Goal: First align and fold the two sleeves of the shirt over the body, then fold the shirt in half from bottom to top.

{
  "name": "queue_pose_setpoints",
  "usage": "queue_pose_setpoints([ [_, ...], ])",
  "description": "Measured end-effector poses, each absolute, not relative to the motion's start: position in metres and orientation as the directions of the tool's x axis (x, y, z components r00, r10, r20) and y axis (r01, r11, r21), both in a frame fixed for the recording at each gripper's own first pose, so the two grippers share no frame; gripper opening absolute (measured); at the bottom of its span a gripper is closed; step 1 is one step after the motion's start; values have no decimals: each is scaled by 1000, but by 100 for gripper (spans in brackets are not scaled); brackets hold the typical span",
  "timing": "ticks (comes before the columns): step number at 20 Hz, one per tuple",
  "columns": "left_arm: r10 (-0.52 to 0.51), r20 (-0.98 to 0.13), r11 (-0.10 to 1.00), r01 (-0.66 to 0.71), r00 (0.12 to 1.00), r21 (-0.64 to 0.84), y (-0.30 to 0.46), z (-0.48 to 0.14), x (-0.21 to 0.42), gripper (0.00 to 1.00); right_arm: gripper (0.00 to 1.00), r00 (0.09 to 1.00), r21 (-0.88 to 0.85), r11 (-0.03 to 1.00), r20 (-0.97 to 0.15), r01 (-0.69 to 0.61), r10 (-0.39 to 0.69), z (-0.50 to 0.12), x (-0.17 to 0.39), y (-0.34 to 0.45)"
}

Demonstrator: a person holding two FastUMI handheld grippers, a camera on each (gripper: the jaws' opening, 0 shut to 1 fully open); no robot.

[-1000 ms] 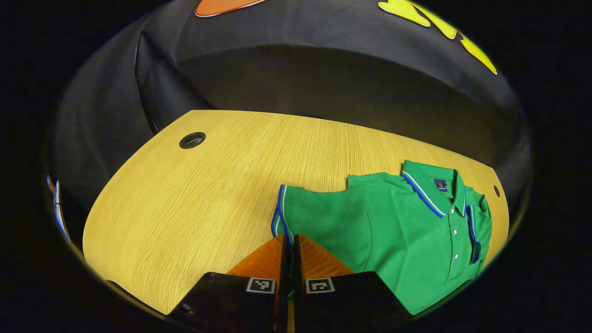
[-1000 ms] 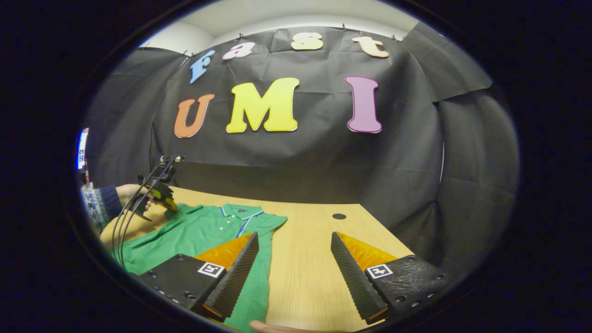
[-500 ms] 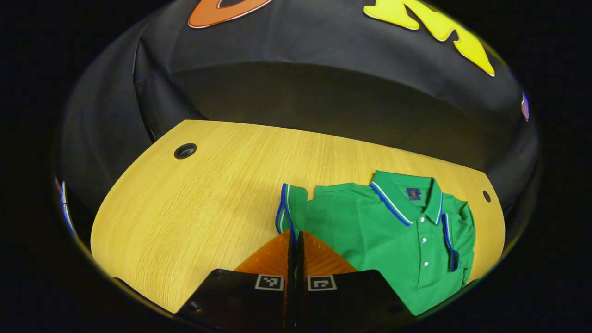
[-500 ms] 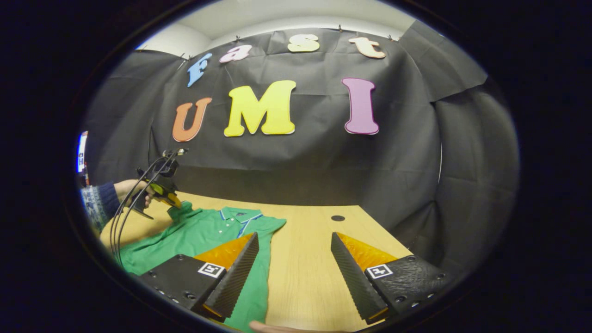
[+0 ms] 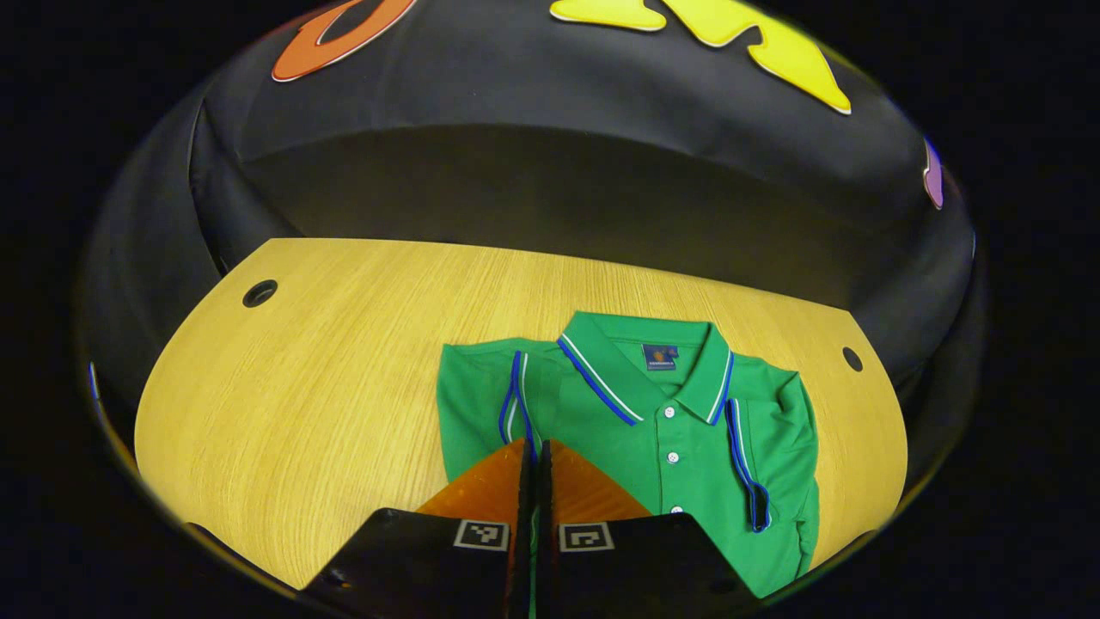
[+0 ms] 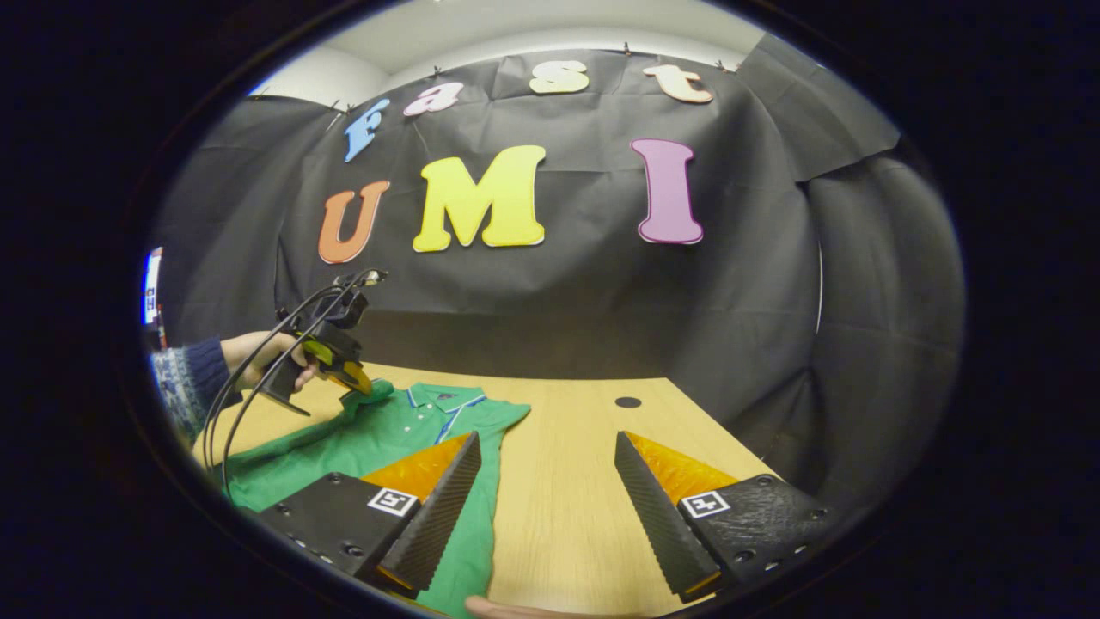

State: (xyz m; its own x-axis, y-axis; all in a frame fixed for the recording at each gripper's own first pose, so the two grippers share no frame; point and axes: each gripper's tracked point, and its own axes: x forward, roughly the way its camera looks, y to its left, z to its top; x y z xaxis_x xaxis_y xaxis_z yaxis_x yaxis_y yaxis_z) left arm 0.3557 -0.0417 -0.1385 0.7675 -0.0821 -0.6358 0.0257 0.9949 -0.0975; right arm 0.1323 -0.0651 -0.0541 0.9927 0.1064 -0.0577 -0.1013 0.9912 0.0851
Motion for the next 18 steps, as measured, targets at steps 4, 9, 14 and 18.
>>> queue_pose_setpoints([
  [4, -135, -635, 987, 50, 761, -150, -68, -134, 348, 25, 94, 992, 87, 992, -79, -94, 101, -59, 134, -66],
  [9, -146, -620, 984, 52, 771, -168, -79, -114, 316, 71, 96, 992, 94, 991, -78, -96, 103, -48, 124, -60],
  [14, -134, -537, 988, 71, 833, -136, -68, -84, 272, 91, 96, 993, 72, 992, -50, -101, 104, -28, 96, -38],
  [18, -122, -450, 992, 90, 885, -91, -47, -63, 219, 97, 96, 995, 6, 995, -11, -100, 100, -17, 68, -17],
])
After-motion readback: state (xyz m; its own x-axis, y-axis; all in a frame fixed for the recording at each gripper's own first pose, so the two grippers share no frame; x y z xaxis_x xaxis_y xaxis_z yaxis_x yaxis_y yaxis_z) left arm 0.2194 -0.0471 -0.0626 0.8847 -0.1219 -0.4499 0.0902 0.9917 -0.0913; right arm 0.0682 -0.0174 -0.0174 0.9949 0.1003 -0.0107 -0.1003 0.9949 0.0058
